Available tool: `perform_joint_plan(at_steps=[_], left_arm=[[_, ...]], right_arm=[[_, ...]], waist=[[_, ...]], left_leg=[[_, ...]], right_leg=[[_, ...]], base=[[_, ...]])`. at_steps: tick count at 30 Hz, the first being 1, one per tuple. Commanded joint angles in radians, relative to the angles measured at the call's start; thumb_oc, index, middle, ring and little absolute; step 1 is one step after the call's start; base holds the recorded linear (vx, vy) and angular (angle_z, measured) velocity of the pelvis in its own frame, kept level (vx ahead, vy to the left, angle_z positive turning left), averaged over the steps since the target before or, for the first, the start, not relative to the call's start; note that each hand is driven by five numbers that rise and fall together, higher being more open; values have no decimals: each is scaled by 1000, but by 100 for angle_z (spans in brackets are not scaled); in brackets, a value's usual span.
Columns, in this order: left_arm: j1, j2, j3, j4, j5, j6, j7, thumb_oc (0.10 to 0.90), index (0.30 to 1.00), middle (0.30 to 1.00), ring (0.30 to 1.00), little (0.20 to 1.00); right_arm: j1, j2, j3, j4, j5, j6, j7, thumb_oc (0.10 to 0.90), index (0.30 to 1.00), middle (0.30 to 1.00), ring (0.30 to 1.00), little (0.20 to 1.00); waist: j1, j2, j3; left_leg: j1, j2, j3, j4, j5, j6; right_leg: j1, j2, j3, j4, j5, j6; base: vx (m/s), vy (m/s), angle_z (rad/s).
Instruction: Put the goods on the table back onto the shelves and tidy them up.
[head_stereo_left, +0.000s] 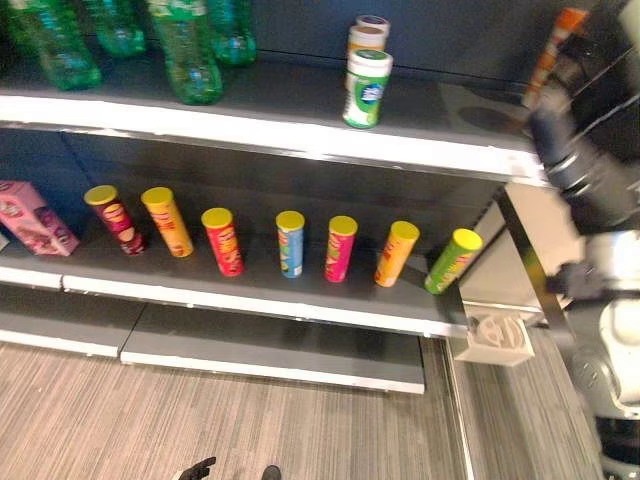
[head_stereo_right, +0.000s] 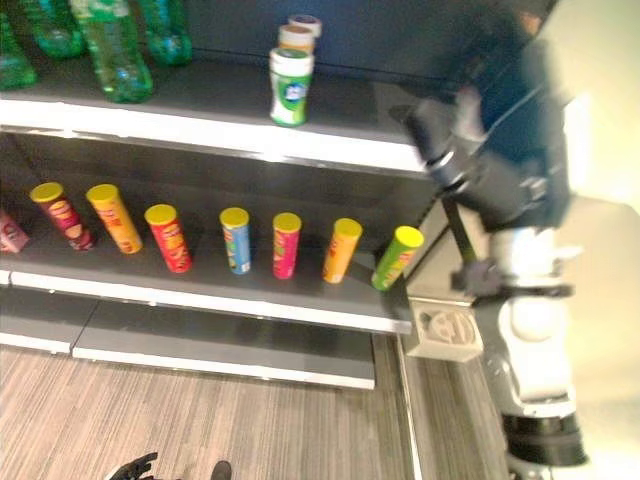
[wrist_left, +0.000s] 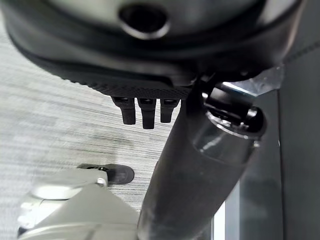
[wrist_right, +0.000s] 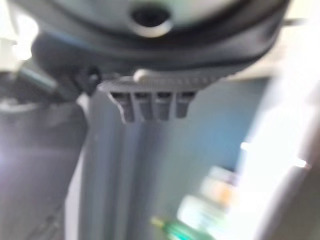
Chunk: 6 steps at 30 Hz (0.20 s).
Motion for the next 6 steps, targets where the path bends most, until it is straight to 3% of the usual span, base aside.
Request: perform_joint_plan(at_steps=[1,4,6], left_arm=[[-40,71,11,-39,42,-47,-45,800,900,900,900,900],[-41,80,15,-72,50,-62,-78,800,900,900,900,900],[-44,83,16,-102,52,-79,-117,800,900,900,900,900]], right_arm=[[-37,-39,-3,-119,163,-8,201,800,900,900,900,900],[84,9,24,-106,207,45,295,800,900,900,900,900],[218,41,62,-48,275,133,419,800,900,900,900,900]], waist=[[21,3,-18],[1,11,-20],[-27,21,-25]], left_leg=[[50,50,85,3,-95,-33],[61,54,107,3,-98,-34],[76,57,138,3,-102,-38]], right_leg=[[30,-73,-19,9,-3,79],[25,-72,0,8,-2,79],[18,-71,22,8,0,79]], base=[[-26,-22,-18],[-5,-15,-28],[2,-6,-59]])
